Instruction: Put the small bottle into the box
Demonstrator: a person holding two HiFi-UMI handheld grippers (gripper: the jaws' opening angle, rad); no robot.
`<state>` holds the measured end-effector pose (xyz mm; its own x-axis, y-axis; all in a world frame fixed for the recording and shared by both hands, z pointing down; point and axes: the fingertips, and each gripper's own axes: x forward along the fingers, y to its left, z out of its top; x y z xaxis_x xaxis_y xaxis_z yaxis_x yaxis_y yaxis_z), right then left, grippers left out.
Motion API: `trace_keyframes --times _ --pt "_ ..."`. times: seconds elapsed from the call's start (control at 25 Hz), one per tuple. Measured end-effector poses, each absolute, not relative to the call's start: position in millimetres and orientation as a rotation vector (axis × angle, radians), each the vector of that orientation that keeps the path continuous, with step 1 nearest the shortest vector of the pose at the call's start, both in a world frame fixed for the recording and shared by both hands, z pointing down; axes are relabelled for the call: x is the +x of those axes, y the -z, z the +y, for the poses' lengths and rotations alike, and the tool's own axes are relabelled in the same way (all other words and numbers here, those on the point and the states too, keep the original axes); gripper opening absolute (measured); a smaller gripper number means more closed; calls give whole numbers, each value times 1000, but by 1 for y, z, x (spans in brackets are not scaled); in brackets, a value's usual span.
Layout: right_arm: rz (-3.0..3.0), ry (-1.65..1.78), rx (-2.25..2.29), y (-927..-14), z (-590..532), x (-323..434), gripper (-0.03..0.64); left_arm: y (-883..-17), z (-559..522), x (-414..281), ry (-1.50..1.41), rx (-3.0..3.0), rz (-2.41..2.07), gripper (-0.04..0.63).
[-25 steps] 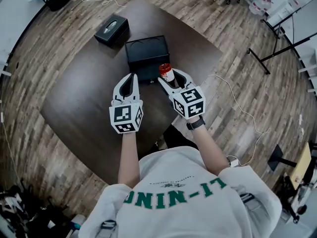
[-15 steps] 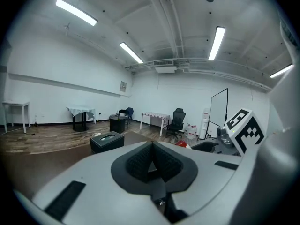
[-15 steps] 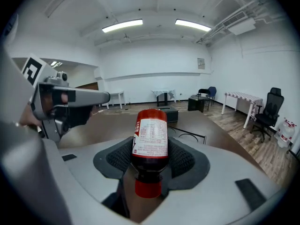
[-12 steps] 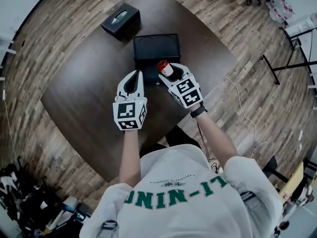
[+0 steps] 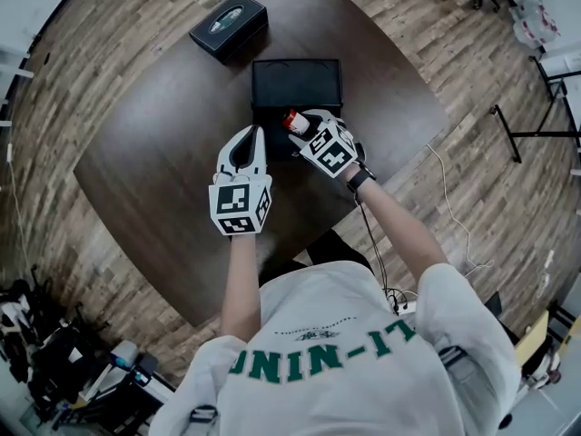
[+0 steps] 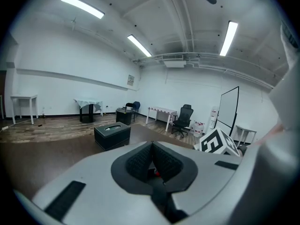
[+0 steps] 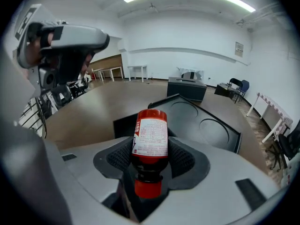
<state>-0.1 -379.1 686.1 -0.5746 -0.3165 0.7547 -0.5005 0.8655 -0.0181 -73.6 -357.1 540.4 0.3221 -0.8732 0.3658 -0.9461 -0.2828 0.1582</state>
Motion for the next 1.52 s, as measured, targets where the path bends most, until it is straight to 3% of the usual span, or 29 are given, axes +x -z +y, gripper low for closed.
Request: trace_keyframes --times 0.76,1.04,1.52 --pt "-2029 -255 391 -773 -387 -8 231 -580 -368 -78 -332 2175 -1594 14" --pt "-2114 -370 445 -755 -380 -16 296 -575 -363 -74 -329 2200 -1575 14" --pt "-2212 -461 705 -702 -360 0 279 -546 -341 -88 -290 2236 -1606 14"
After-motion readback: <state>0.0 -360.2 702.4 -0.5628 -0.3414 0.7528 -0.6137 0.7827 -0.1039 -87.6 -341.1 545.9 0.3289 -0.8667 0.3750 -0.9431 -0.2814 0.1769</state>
